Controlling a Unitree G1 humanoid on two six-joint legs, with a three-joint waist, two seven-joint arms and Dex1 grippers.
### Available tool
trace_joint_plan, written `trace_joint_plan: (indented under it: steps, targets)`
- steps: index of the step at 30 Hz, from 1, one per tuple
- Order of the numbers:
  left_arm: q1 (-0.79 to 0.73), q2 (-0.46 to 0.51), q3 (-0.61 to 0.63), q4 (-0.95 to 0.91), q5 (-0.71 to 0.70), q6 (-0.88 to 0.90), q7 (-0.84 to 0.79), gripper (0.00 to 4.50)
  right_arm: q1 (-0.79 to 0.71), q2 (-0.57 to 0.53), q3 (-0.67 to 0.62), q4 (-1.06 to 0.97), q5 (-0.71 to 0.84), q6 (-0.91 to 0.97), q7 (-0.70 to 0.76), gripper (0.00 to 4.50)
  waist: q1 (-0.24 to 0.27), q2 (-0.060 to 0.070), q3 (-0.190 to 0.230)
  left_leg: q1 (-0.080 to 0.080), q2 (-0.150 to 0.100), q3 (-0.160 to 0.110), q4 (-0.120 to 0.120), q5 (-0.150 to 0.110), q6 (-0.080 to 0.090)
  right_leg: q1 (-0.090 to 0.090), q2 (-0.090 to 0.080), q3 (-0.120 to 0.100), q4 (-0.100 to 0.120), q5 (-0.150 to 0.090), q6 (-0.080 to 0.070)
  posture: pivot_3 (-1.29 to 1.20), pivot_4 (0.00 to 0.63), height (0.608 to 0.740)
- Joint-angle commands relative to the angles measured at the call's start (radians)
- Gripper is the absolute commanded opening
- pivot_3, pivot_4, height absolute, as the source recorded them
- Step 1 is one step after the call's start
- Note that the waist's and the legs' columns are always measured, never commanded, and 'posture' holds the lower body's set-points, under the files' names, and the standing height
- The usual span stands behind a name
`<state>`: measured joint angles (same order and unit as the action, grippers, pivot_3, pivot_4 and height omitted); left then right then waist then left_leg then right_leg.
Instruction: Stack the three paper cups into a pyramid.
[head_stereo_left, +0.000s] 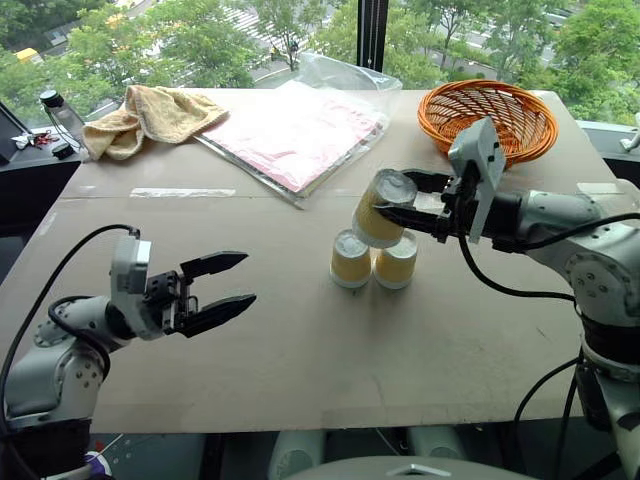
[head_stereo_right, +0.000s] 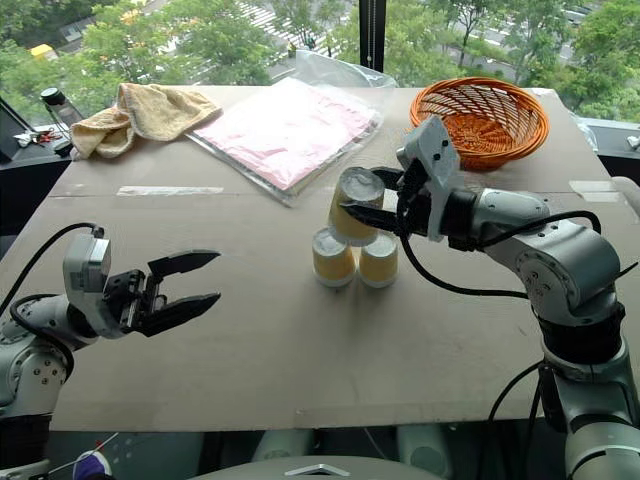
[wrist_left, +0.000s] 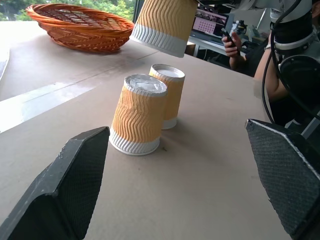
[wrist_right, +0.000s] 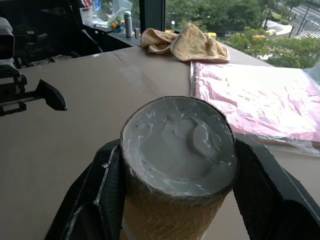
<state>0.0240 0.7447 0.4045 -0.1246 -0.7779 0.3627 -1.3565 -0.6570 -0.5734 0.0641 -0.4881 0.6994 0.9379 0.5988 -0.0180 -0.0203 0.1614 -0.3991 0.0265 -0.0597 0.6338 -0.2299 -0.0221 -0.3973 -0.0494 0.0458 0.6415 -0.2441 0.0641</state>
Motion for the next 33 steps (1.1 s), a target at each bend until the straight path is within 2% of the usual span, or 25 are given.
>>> trace_joint_plan:
  steps: [1,4,5,7,8,13,19,22,26,30,33]
  targets:
    - [0.014,-0.005,0.042,-0.022,-0.024,-0.016,0.012,4.50,0.003,-0.009,0.030,0.007,-0.037,-0.033,0.025,2.20,-0.001,0.000,0.000,0.000,0.000,0.000,0.000,0.000,0.000,0.000,0.000,0.000,0.000,0.000,0.000,0.00,0.150,0.740]
    - [0.024,-0.013,0.044,-0.041,-0.024,-0.015,0.024,4.50,0.024,-0.020,0.068,0.039,-0.085,-0.071,0.053,2.20,0.000,0.000,0.000,0.000,0.000,0.000,0.000,0.000,0.000,0.000,0.000,0.000,0.000,0.000,0.000,0.00,0.150,0.740]
    - [0.026,-0.015,0.042,-0.050,-0.026,-0.013,0.030,4.50,0.029,-0.031,0.081,0.052,-0.112,-0.096,0.066,3.28,0.001,0.000,0.000,0.000,0.000,0.000,0.000,0.000,0.000,0.000,0.000,0.000,0.000,0.000,0.000,0.00,0.150,0.740]
    - [0.031,-0.019,0.038,-0.070,-0.033,-0.004,0.041,4.50,0.034,-0.041,0.084,0.060,-0.134,-0.125,0.085,4.15,0.002,-0.001,-0.001,0.000,0.000,0.000,0.000,0.000,0.000,0.000,0.000,0.000,0.000,0.000,0.000,0.00,0.150,0.740]
    - [0.034,-0.020,0.035,-0.080,-0.037,0.002,0.046,4.50,0.035,-0.043,0.077,0.056,-0.139,-0.137,0.089,4.45,0.001,-0.001,0.000,0.000,0.000,0.000,0.000,0.000,0.000,0.000,0.000,0.000,0.000,0.000,0.000,0.00,0.150,0.740]
    - [0.047,-0.036,0.002,-0.127,-0.018,0.040,0.130,4.50,0.062,-0.073,-0.011,-0.034,-0.095,-0.152,0.115,4.45,0.001,-0.001,0.000,0.000,0.000,0.000,0.000,0.000,0.000,0.000,0.000,0.000,0.000,0.001,0.001,0.00,0.150,0.740]
    - [0.062,-0.039,-0.058,-0.127,0.077,0.035,0.233,4.50,0.243,-0.154,-0.215,-0.170,-0.006,-0.197,0.170,4.45,0.006,-0.002,0.000,-0.001,0.000,0.000,0.000,0.000,0.000,0.000,0.000,0.000,-0.001,0.002,0.003,0.00,0.150,0.740]
    - [0.070,-0.028,-0.071,-0.104,0.121,0.022,0.255,4.50,0.439,-0.185,-0.389,-0.243,0.047,-0.200,0.190,4.45,0.007,-0.002,0.000,0.000,0.000,0.000,0.000,0.000,0.000,0.000,0.000,0.000,-0.001,0.001,0.001,0.00,0.150,0.740]
    - [0.072,-0.014,-0.083,-0.068,0.153,0.010,0.247,4.50,0.808,-0.163,-0.598,-0.314,0.033,-0.244,0.241,4.45,0.013,-0.003,0.000,-0.001,0.000,0.000,0.000,0.000,0.000,0.001,0.000,0.000,-0.001,0.000,0.000,0.00,0.150,0.740]
    - [0.077,0.003,-0.098,-0.010,0.180,-0.014,0.207,4.50,1.119,-0.099,-0.624,-0.283,-0.112,-0.428,0.318,4.45,0.004,-0.003,-0.001,0.001,0.000,0.001,0.000,0.000,0.000,0.001,0.000,0.000,-0.001,-0.002,0.002,0.00,0.150,0.740]
    - [0.075,0.007,-0.122,0.019,0.212,-0.049,0.180,4.50,1.183,-0.058,-0.582,-0.234,-0.175,-0.538,0.318,4.45,0.000,-0.004,-0.002,0.004,0.001,0.002,0.000,0.000,0.000,0.002,0.000,0.001,-0.001,-0.003,0.004,0.00,0.150,0.740]
